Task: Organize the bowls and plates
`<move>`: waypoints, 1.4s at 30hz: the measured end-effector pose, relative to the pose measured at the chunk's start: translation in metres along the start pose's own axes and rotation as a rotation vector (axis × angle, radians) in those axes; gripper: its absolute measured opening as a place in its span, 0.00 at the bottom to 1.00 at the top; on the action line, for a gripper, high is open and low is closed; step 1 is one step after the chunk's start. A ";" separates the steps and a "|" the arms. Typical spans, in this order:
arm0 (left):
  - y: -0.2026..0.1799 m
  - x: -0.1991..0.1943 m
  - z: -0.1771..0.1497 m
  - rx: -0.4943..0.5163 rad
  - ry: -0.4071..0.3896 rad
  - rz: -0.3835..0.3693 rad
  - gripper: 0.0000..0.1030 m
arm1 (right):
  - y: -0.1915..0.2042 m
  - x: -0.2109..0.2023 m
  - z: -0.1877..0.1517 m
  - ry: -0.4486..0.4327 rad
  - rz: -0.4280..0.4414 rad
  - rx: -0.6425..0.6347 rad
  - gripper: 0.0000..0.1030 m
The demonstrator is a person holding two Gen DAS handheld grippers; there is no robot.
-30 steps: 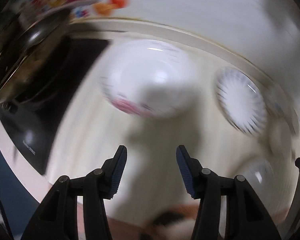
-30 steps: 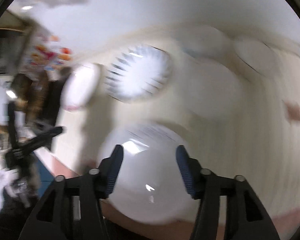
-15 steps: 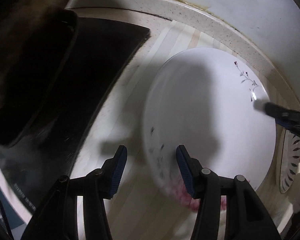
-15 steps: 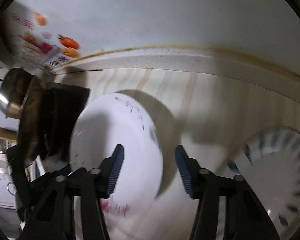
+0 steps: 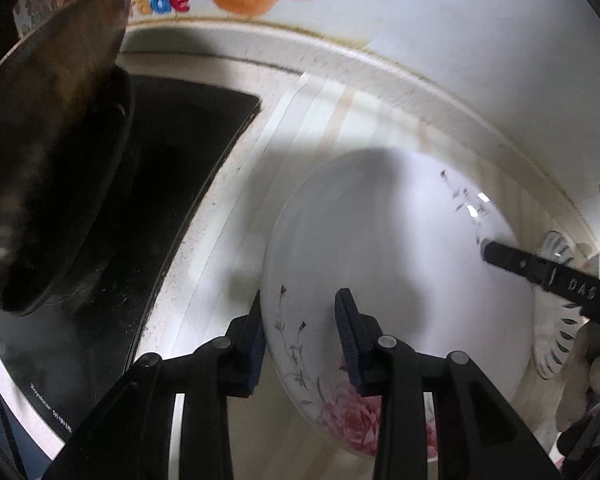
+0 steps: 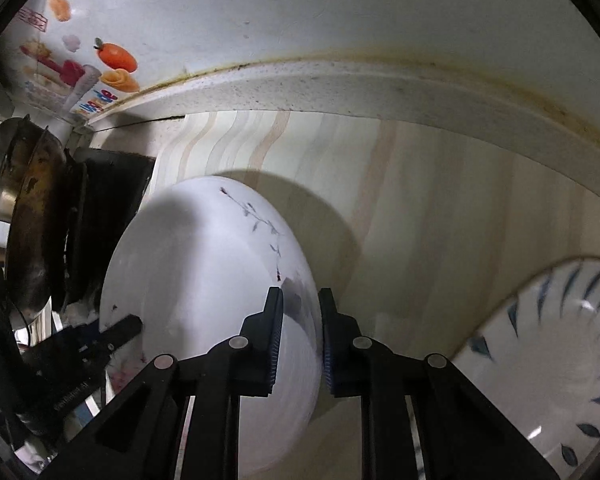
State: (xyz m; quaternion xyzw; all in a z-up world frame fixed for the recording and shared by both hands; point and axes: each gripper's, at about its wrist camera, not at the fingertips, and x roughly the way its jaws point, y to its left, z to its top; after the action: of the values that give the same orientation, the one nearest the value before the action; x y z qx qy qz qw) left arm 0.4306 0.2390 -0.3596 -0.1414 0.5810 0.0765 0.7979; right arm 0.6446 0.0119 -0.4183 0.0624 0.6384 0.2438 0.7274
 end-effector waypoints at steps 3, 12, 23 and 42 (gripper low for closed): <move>-0.006 -0.024 -0.008 0.027 -0.033 -0.011 0.29 | -0.006 -0.021 -0.015 -0.023 0.015 0.010 0.19; -0.083 -0.096 -0.031 0.091 -0.088 -0.064 0.29 | -0.029 -0.108 -0.072 -0.119 0.052 0.046 0.19; -0.163 -0.122 -0.100 0.172 -0.063 -0.143 0.29 | -0.084 -0.226 -0.193 -0.203 0.033 0.100 0.19; -0.234 -0.049 -0.205 0.350 0.180 -0.057 0.29 | -0.192 -0.192 -0.358 -0.064 0.002 0.262 0.19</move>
State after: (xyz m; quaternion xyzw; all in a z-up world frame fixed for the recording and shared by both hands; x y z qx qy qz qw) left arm 0.2969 -0.0452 -0.3394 -0.0231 0.6502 -0.0614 0.7569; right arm 0.3414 -0.3181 -0.3866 0.1652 0.6413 0.1567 0.7327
